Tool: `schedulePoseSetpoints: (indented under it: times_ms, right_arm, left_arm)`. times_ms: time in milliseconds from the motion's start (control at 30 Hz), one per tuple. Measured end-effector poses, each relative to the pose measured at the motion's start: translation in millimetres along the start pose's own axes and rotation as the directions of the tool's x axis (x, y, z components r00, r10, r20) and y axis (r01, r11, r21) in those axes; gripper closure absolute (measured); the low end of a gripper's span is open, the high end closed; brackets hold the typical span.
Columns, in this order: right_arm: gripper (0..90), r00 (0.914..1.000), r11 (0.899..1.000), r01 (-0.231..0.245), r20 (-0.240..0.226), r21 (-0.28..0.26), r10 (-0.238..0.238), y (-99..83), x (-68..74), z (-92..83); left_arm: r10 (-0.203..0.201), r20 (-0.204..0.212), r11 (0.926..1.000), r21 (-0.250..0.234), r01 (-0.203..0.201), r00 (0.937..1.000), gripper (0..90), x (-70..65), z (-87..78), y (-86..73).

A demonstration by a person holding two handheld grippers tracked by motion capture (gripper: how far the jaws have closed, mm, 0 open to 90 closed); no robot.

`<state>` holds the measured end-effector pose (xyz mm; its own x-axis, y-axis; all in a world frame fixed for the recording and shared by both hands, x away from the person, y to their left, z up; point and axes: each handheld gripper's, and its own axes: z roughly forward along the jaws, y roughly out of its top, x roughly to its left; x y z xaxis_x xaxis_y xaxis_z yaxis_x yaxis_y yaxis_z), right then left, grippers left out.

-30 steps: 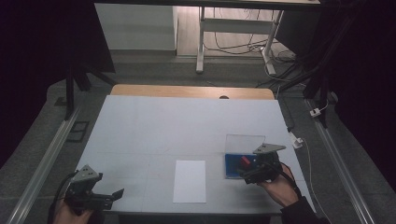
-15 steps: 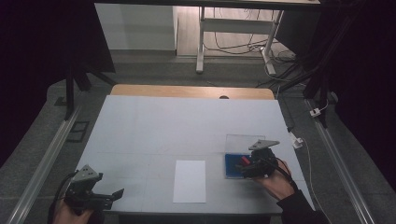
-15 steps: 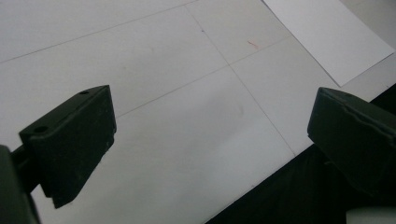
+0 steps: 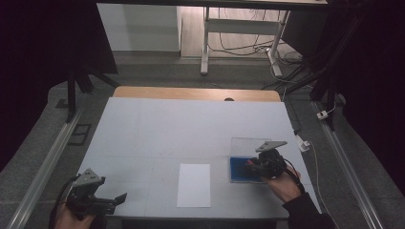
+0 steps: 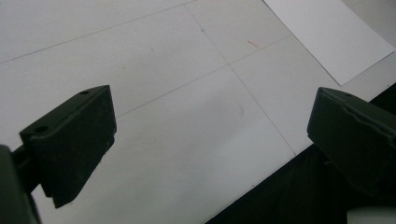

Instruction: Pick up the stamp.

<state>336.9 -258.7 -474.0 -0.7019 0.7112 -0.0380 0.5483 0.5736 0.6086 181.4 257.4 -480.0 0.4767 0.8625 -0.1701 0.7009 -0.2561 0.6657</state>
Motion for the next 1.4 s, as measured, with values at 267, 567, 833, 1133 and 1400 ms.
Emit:
schedulePoseSetpoints:
  times_ms: [267,567,833,1133,1400]
  right_arm:
    - [79.8,0.9997,1.000,-0.005,-0.024,0.012,0.005,1.2,-1.2,1.2]
    - [80.2,0.9992,0.999,0.040,-0.008,-0.029,-0.040,3.7,3.8,-7.2]
    - [80.3,0.9989,0.997,0.027,-0.035,-0.070,-0.030,2.0,3.4,-13.7]
    - [80.2,0.9989,0.993,0.019,-0.042,-0.113,-0.023,-0.1,3.4,-24.8]
    - [80.3,0.9983,0.993,0.042,-0.035,-0.111,-0.046,-0.5,4.5,-27.6]
  left_arm:
    - [0.001,0.001,1.0000,0.001,-0.001,1.0000,1.7,-0.4,0.2,0.1]
    - [0.007,-0.001,1.0000,0.004,-0.007,1.0000,2.0,-0.8,0.5,0.3]
    - [0.029,0.004,0.9994,0.021,-0.029,0.9996,2.5,-2.6,2.2,1.2]
    - [0.030,0.010,0.9993,0.023,-0.030,0.9995,2.8,-2.4,2.3,1.3]
    - [0.030,0.011,0.9993,0.023,-0.031,0.9995,2.9,-2.8,2.3,1.3]
